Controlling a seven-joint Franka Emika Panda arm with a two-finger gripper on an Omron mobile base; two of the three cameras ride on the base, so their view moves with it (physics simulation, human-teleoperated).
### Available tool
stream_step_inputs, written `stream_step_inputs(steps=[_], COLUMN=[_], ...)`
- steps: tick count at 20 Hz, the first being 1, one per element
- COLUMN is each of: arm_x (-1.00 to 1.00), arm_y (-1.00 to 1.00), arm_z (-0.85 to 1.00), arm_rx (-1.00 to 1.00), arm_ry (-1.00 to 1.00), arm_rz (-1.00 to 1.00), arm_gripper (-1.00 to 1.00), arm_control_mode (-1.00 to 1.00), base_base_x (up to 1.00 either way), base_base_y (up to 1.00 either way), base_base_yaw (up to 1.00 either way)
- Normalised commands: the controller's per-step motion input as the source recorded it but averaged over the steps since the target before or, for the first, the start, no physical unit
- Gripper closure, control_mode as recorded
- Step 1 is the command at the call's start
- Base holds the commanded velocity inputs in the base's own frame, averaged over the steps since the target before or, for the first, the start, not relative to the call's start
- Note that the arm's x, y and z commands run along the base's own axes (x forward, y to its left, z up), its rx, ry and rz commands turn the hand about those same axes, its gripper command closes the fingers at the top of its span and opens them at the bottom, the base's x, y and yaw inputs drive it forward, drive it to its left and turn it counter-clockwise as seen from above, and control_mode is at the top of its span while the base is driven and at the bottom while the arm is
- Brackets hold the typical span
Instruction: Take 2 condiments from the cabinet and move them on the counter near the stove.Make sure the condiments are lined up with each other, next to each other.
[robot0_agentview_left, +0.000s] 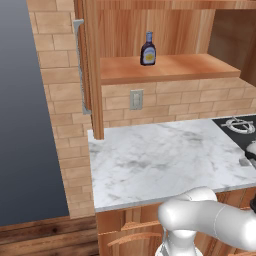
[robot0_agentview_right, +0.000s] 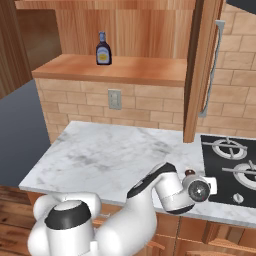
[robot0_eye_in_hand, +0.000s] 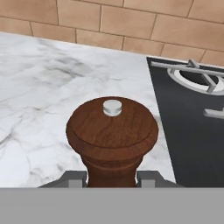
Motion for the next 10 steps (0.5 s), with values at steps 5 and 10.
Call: stream_step_inputs(steps=[5,10], arm_x=[0.00,0.00], arm_y=[0.00,0.00], arm_z=[-0.05,-0.03], arm_rx=[0.00,0.00], arm_ry=[0.00,0.00], arm_rz=[0.00,0.00], arm_gripper=[1.00,1.00], arm_control_mode=[-1.00,-1.00], base_base_x=[0.00,0.00], base_base_y=[0.00,0.00], base_base_yaw=[0.00,0.00])
